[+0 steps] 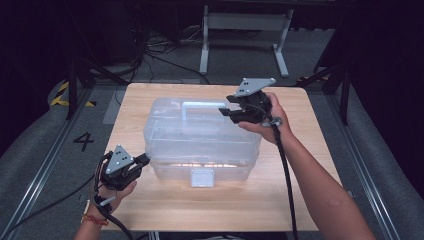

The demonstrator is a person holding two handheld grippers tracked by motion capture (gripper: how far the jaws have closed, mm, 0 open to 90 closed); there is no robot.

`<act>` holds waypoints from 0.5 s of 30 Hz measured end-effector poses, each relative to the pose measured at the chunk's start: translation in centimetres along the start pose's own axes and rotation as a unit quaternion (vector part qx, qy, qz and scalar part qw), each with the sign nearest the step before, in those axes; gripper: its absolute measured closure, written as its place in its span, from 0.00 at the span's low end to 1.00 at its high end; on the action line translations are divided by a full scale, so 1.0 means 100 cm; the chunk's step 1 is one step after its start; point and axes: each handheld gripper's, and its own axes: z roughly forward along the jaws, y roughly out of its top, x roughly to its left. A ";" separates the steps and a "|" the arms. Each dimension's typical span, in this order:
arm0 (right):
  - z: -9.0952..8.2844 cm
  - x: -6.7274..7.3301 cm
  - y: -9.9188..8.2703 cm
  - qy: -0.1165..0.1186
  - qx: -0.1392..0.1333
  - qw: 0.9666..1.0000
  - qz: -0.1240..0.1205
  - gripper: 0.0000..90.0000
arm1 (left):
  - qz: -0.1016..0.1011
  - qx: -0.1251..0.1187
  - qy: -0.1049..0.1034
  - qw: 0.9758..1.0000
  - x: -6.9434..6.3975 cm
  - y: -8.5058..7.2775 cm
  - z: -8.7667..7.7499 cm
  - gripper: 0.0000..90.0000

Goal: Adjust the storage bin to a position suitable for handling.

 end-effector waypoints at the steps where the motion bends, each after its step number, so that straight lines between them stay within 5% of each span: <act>1: 0.000 0.000 0.000 0.000 0.000 1.000 0.000 0.57 | 0.001 0.001 0.000 1.000 0.000 0.001 0.000 0.93; 15: -0.060 -0.029 -0.037 -0.074 -0.051 0.995 0.036 0.46 | 0.014 -0.012 0.005 1.000 0.004 0.016 -0.003 0.92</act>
